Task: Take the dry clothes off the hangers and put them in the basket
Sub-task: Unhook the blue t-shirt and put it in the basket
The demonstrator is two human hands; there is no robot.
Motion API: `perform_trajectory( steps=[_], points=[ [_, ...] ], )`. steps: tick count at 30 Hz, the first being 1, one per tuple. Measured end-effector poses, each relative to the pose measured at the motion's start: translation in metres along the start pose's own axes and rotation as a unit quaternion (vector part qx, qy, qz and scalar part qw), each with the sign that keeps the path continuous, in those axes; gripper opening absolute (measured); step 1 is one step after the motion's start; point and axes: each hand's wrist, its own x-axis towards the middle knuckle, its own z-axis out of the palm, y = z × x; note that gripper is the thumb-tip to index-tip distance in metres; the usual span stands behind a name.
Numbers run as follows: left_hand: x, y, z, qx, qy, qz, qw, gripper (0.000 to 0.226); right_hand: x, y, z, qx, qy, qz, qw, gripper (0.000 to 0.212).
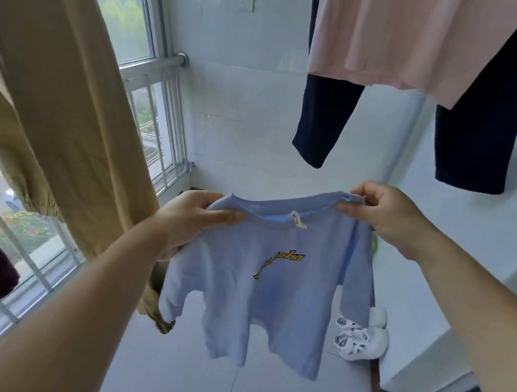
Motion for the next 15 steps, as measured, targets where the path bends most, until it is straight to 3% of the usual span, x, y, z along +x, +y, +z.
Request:
perform_trajectory(
  steps=[3,7,10,15],
  points=[
    [-0.007,-0.012,0.005,-0.028,0.045,-0.017,0.998,0.022,0.001,0.010,0.025,-0.038,0.061,-0.010,0.997,0.017],
    [-0.016,-0.024,0.021,-0.062,0.125,-0.020,0.990,0.013,-0.002,0.006,0.054,-0.072,0.134,-0.038,0.988,0.018],
    [-0.025,-0.029,0.037,-0.086,0.166,-0.028,0.982,0.011,-0.010,-0.001,0.071,-0.016,0.095,-0.030,0.995,0.020],
    [-0.039,-0.029,0.081,-0.125,0.193,-0.031,0.973,0.014,-0.047,-0.014,0.083,0.173,-0.075,-0.009,0.982,0.009]
  ],
)
